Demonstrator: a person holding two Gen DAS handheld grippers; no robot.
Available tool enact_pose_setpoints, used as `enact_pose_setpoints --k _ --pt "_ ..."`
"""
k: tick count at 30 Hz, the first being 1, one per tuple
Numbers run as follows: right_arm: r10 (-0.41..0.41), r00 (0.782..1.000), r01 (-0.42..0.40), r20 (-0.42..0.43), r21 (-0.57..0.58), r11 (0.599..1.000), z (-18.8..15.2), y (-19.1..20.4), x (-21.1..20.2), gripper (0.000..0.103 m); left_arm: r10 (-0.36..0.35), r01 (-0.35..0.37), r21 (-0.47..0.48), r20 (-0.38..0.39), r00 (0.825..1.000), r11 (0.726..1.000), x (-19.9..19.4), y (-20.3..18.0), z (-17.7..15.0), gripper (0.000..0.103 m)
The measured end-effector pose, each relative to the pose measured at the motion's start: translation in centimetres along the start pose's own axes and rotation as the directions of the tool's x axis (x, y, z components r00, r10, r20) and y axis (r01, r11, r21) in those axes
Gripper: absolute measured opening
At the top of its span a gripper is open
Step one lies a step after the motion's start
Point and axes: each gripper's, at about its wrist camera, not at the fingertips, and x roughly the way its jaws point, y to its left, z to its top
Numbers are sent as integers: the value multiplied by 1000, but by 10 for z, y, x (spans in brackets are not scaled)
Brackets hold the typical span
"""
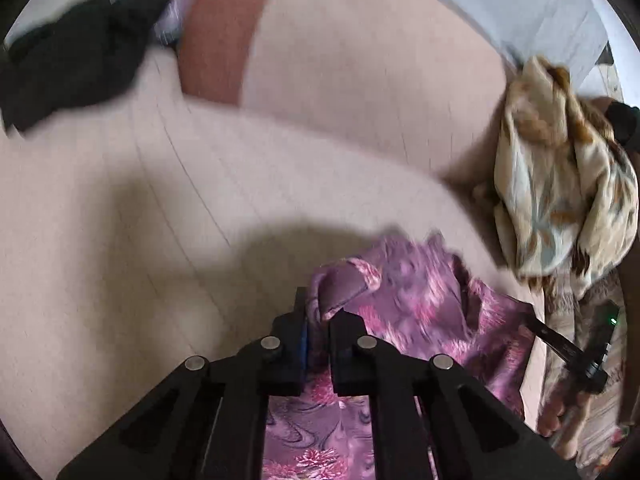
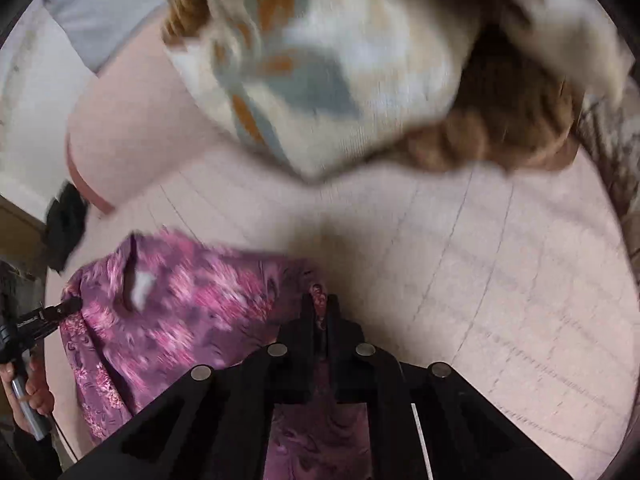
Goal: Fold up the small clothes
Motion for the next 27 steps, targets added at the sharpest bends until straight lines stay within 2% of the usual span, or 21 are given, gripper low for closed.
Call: enact_pose_setpoints --k 3,5,7,8,9,10,11,12,13,15,17,19,22,25,27 --pt "-5 997 4 73 5 1000 16 5 -13 5 6 -6 -26 15 1000 1000 -1 6 18 7" --pt "-23 996 21 85 20 1000 25 6 -9 5 32 -32 -36 -6 999 999 19 10 20 8" --pt "-44 999 44 24 32 999 28 4 16 7 113 -115 -18 -95 989 993 51 14 18 13" --pt "-60 998 60 -26 26 998 26 4 33 8 155 -158 -26 -111 982 987 57 20 12 15" --pt "-88 994 89 -59 20 996 21 2 45 18 148 -152 -37 -99 984 988 52 26 6 16" --pt "-97 993 99 -65 28 995 16 1 47 26 94 -97 -45 -59 994 994 36 31 -3 22" --pt "-62 997 64 -40 49 997 7 -2 35 30 72 -74 -47 -33 997 996 20 37 -11 39" --pt "-31 999 31 -9 57 998 0 -2 20 45 71 -71 -51 -5 997 996 3 41 -20 51" --pt "-22 999 20 28 53 998 -12 1 -2 61 94 -91 -61 48 994 994 -27 47 -38 69" --pt "-13 997 10 77 33 999 -38 7 -40 73 118 -112 -54 114 987 992 -69 54 -72 73" --pt "44 996 -44 82 5 999 -69 17 -77 73 118 -115 -33 129 985 993 -113 60 -119 73" --pt "123 987 -125 105 13 992 -99 21 -115 74 88 -80 -60 147 985 995 -142 67 -169 76" --pt "206 962 -214 177 25 977 -147 26 -164 83 72 -60 -97 126 989 994 -160 72 -235 76" --pt "224 955 -238 197 52 970 -199 16 -187 83 58 -47 -104 105 993 993 -170 64 -286 76" --pt "189 963 -207 193 74 976 -230 3 -195 83 32 -20 -108 109 993 994 -174 58 -309 76"
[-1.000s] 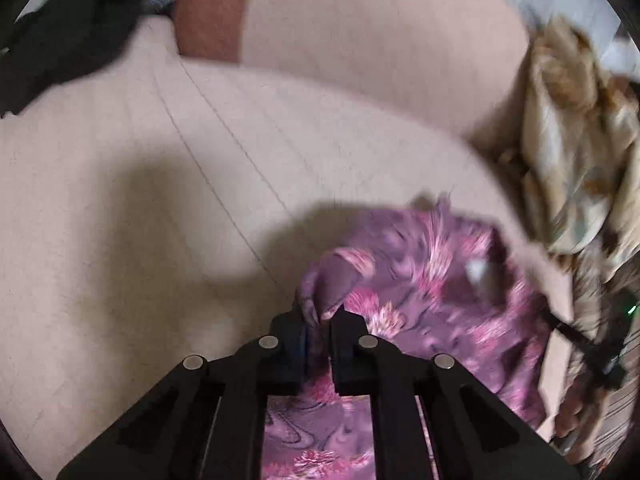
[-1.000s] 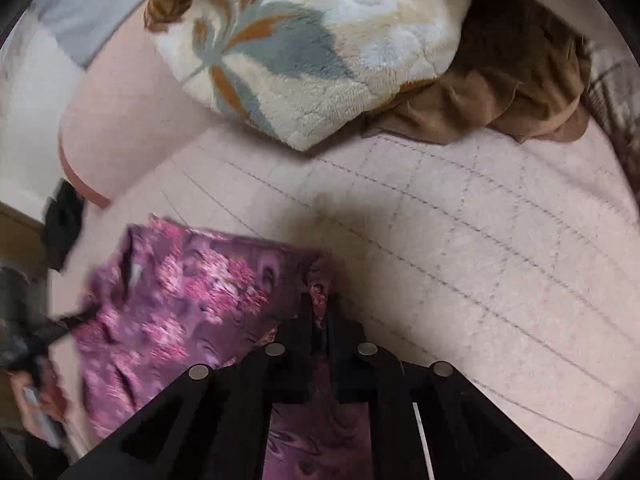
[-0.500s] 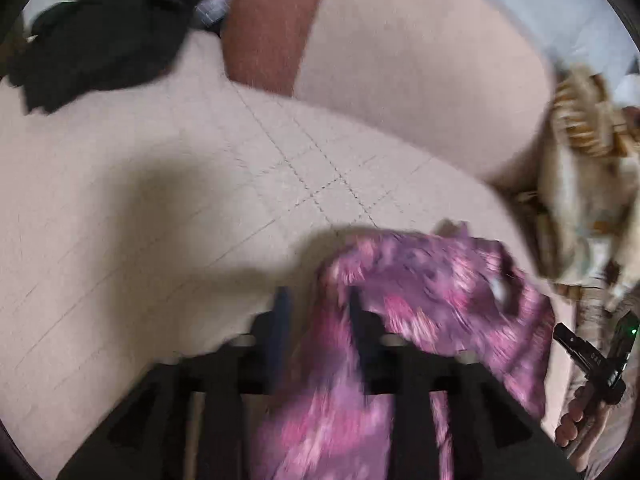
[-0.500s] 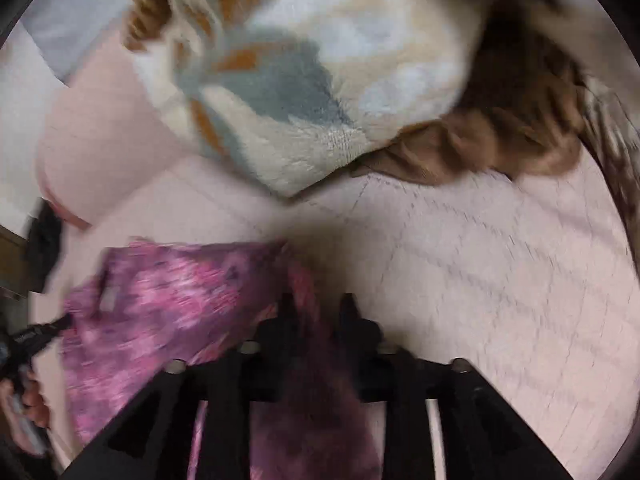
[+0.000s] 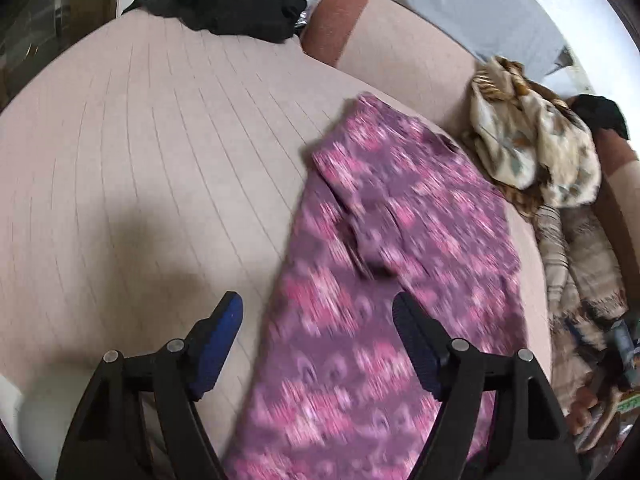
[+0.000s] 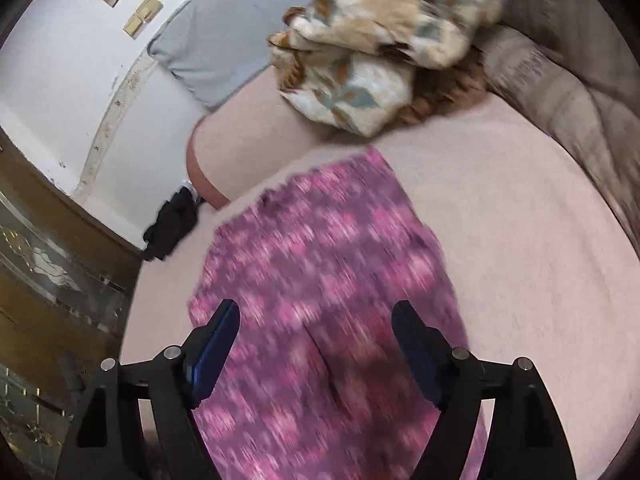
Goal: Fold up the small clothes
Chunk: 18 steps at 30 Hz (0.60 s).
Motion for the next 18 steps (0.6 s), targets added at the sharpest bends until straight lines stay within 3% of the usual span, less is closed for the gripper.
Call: enact_pose_setpoints --k 5,9,13,18 --pt "-96 994 98 -43 44 994 -51 -32 -20 83 -32 33 28 -32 999 999 -8 -22 -31 76" --pt "-68 997 72 -42 101 992 -59 -38 -26 82 -48 50 72 -19 999 996 -18 -40 -37 76" --pt "-34 999 36 -35 62 997 -56 -16 -29 82 -42 41 103 0 999 994 -22 -51 -24 76" --pt "6 997 -7 -80 -7 1000 -22 12 -8 82 -26 26 102 1 1000 994 -8 -57 25 76"
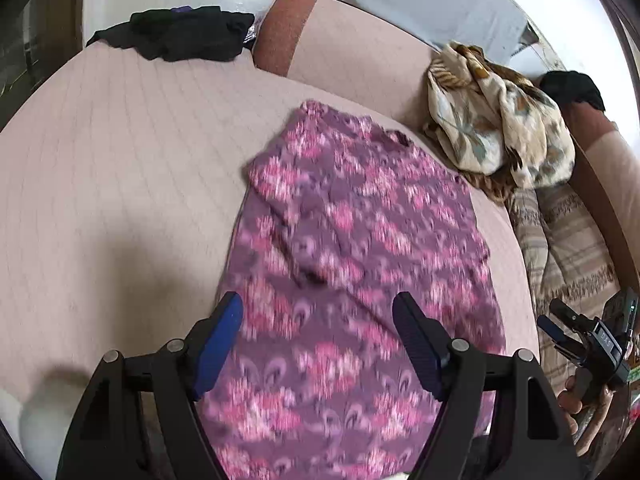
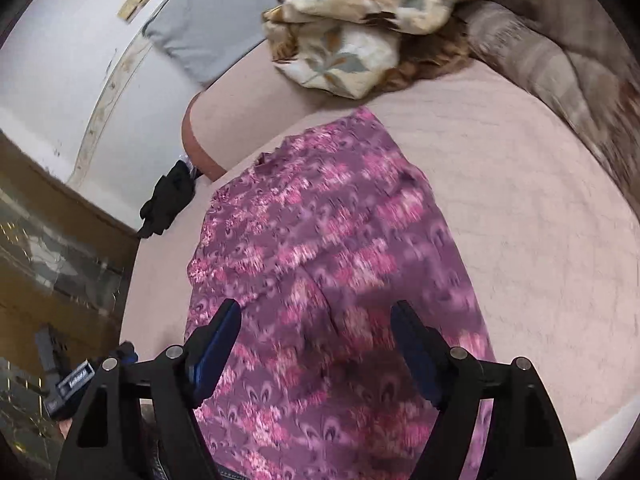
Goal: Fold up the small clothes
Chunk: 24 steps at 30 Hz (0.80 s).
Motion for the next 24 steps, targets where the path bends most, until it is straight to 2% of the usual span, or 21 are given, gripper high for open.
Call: enact_pose_setpoints --k 3,8,13,20,21,23,24 --pt "-5 1000 4 -26 -43 999 35 6 20 83 18 -18 -9 -8 1000 1000 21 -3 34 76" --pt "-33 996 26 -81 -82 996 96 4 72 83 42 -45 -48 -49 998 998 80 -3 96 76" --pt "-61 989 52 -138 -72 996 161 -16 141 83 89 -90 -7 -68 994 996 143 -10 152 76" --pt "-182 974 174 -135 -72 982 237 -43 223 82 102 -111 -65 -134 986 992 224 9 219 76" --pt "-206 969 201 -138 -52 978 248 -50 235 80 119 -129 -71 -131 984 989 231 12 224 76" --pt "-196 968 196 -159 -12 980 258 -61 253 68 175 -185 -65 -140 975 981 248 16 232 76" --pt "-185 968 188 -170 3 982 260 -64 261 59 174 -184 -58 -149 973 981 254 16 234 76"
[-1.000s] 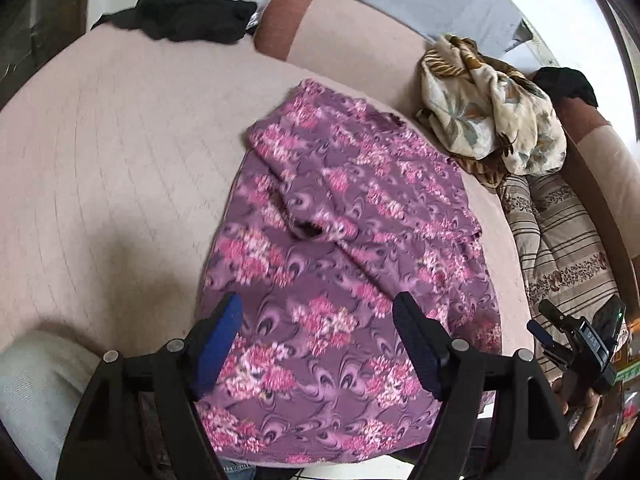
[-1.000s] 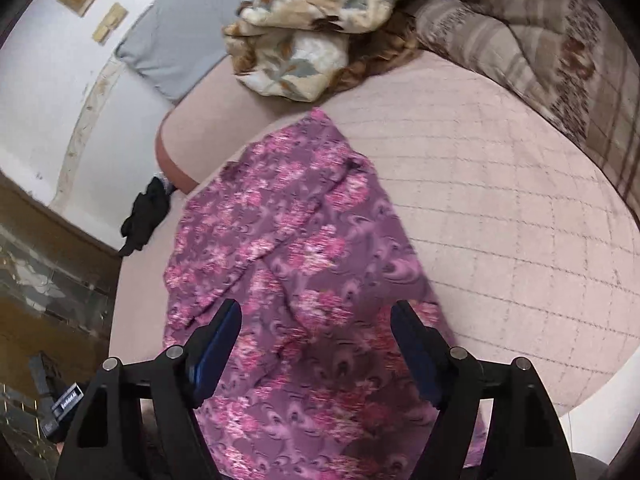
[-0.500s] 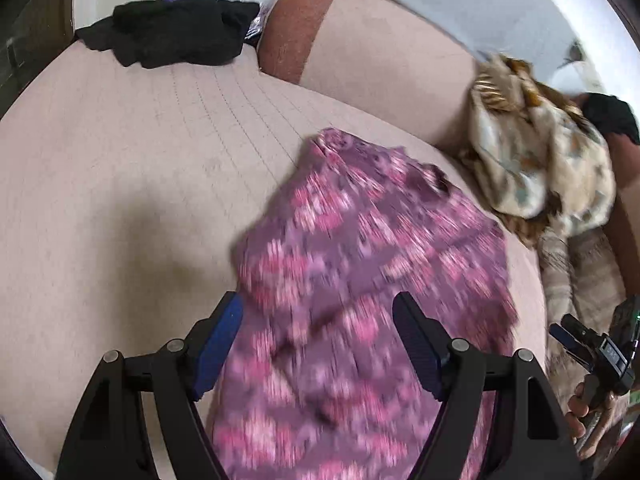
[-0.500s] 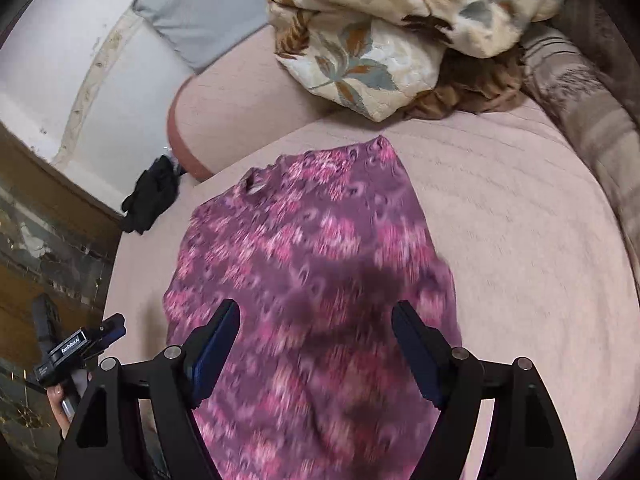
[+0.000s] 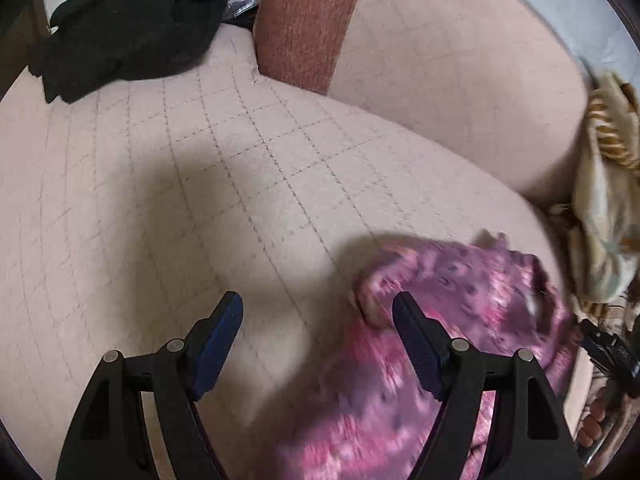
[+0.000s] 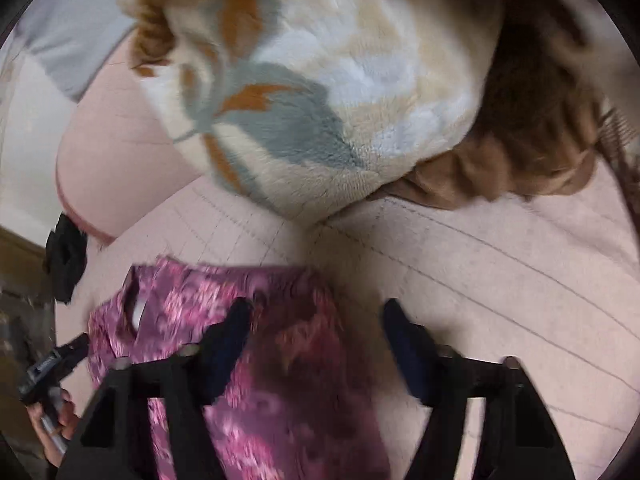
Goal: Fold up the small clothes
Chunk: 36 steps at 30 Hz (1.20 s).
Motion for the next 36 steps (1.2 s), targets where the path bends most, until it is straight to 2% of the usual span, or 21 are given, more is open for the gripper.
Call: enact_pose_setpoints --k 1,3,4,5,6,7,8,9,11,13,15,19,23,26,27,29,31,33,34,35,36 --pt "17 1000 -17 -7 -3 1000 2 2 7 53 -4 4 7 -8 1000 1000 4 -2 2 75" --pt "11 1000 -11 -8 -41 999 1 12 13 52 -14 14 15 0 1000 1000 7 -6 5 70" --pt "-23 1000 23 -4 -65 998 0 18 17 52 -17 17 20 9 1000 1000 7 -9 7 65" --pt "-49 999 49 -3 -74 996 -1 22 20 50 -16 16 25 10 1000 1000 9 -12 9 46" --pt "-81 997 81 -2 -84 993 -2 26 23 39 -5 5 35 10 1000 999 10 -15 10 33" --pt "-124 992 124 5 -101 987 -4 29 25 20 7 -7 49 1 1000 999 12 -18 11 12" --pt "-175 985 175 12 -127 976 -6 34 26 18 -27 28 52 -16 999 998 10 -19 12 5" --pt "-168 986 169 16 -138 976 -6 36 23 5 -35 35 43 -5 999 998 2 -19 12 5" --pt "-149 988 153 41 -127 980 -8 37 6 6 -89 86 46 57 994 995 -28 -18 7 5" --pt "-79 993 90 93 -126 988 -17 39 -29 6 -129 121 76 119 984 990 -71 -17 -6 5" --pt "-47 991 64 124 -136 989 -33 41 -63 6 -182 172 74 157 971 982 -107 -11 -24 5" --pt "27 982 3 187 -158 987 -90 34 -140 6 -266 251 92 228 936 964 -185 11 -94 5" --pt "72 977 -45 200 -134 990 -164 17 -189 6 -299 282 107 232 926 954 -224 34 -178 5" --pt "73 978 -55 194 -93 994 -231 -1 -206 6 -255 228 139 222 941 964 -230 46 -243 5" --pt "65 980 -52 189 -74 996 -254 -8 -207 6 -232 211 122 200 952 970 -221 51 -264 5" --pt "80 987 -79 139 -15 997 -296 -29 -197 6 -189 175 115 128 974 978 -193 61 -297 5" --pt "26 999 -30 46 74 997 -326 -48 -170 6 -135 127 117 69 988 985 -167 66 -323 6" --pt "36 999 -32 -35 120 992 -339 -59 -153 7 -141 140 26 21 990 990 -152 83 -344 8" --pt "38 999 -34 -32 129 991 -341 -61 -155 13 -165 165 -18 2 986 986 -151 93 -349 12" --pt "44 999 -44 4 141 989 -343 -62 -165 14 -211 210 -55 -10 978 976 -156 101 -354 23" --pt "63 996 -72 62 146 987 -346 -62 -181 23 -246 246 -78 6 969 966 -164 107 -357 32"
